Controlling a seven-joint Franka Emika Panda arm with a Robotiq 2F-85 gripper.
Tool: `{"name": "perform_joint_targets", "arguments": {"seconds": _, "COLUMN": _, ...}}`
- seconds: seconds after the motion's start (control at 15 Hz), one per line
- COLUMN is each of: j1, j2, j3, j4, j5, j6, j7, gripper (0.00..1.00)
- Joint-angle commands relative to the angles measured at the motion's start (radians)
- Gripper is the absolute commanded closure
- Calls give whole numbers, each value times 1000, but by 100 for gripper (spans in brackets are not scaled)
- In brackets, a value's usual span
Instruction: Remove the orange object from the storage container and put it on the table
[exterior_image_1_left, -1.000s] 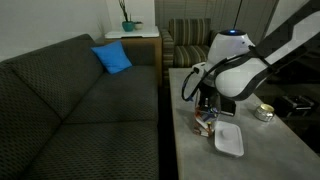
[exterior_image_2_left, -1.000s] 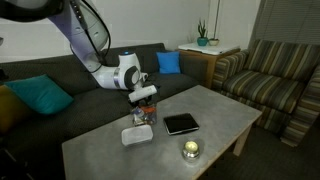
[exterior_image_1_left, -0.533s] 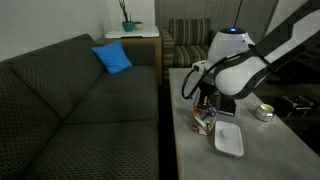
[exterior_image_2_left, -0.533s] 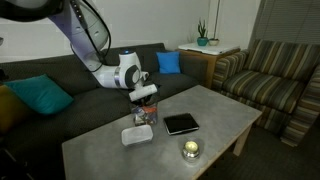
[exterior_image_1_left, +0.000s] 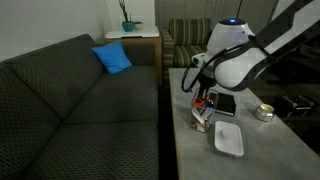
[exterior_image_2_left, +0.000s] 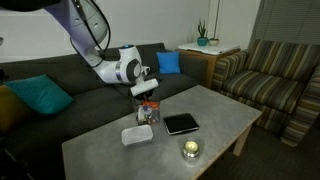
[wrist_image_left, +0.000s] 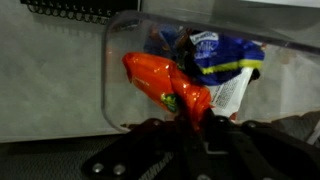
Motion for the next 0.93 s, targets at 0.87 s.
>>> {"name": "perform_joint_targets", "arguments": {"seconds": 0.87, "j1": 123, "j2": -296, "j3": -177, "j4": -338, "j5": -45, "j6": 23, "j7": 152, "gripper": 96}}
